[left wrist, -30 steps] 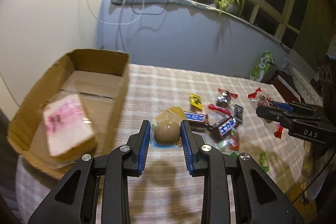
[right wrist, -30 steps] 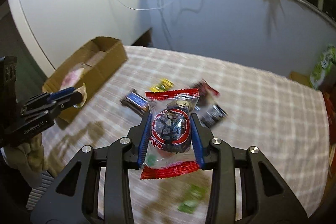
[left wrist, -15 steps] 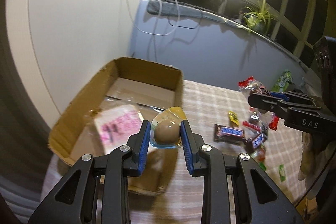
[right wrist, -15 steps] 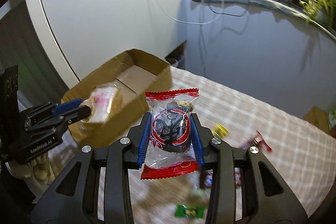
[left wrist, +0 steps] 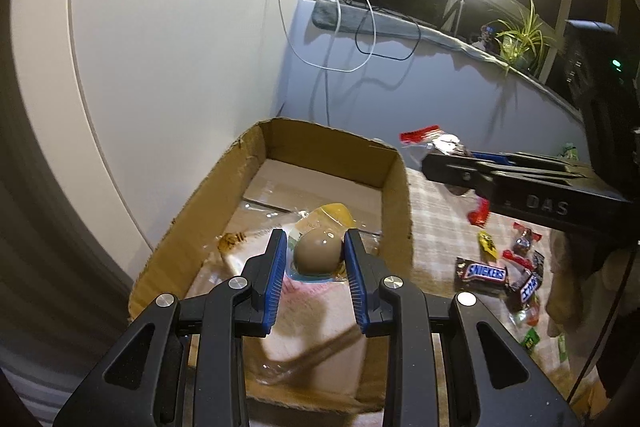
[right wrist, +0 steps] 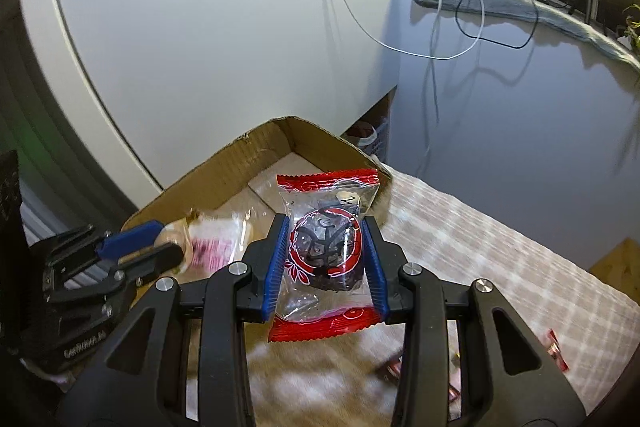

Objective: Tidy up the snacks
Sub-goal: 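Carry both snacks to the box and release them inside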

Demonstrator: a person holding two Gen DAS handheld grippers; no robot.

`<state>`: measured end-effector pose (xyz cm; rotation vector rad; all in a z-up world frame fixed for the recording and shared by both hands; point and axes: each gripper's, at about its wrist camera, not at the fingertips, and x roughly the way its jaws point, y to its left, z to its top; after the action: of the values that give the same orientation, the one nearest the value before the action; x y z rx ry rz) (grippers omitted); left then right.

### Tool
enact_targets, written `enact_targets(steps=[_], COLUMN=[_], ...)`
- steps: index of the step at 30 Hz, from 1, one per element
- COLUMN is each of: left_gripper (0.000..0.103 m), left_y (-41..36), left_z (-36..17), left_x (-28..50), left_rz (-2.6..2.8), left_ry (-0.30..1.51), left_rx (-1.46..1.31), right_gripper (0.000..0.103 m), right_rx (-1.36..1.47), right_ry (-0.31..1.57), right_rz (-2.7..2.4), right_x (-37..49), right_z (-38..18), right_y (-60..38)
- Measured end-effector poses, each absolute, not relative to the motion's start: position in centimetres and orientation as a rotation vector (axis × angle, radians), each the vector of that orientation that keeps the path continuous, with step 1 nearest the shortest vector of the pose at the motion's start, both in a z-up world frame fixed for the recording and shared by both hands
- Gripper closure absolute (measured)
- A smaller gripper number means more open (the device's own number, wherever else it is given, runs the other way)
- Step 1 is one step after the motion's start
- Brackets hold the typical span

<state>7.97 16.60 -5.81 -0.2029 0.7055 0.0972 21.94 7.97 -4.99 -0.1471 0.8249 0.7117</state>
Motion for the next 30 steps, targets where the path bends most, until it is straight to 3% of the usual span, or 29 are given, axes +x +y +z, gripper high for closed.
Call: enact_targets(steps=[22, 27, 30], left_gripper=[0.072, 0.072, 0.067], left_y=[17.5, 17.5, 17.6], left_z=[-6.6, -6.5, -6.5], left_x=[9.0, 8.9, 8.7], left_rz=[0.106, 0.115, 0.123], left_ry=[0.729, 0.725, 0.719], left_rx=[-0.192, -0.188, -0.192], right_gripper=[0.065, 0.04, 0.039], right_rx=[-0.19, -0.194, -0.202], right_ry=[0.894, 0.868, 0.859], right_rz=[0.743, 0.744, 0.743], right_x=[24.9, 24.6, 24.3], right_z=[-8.5, -8.1, -7.8], right_y=[12.4, 12.5, 12.7])
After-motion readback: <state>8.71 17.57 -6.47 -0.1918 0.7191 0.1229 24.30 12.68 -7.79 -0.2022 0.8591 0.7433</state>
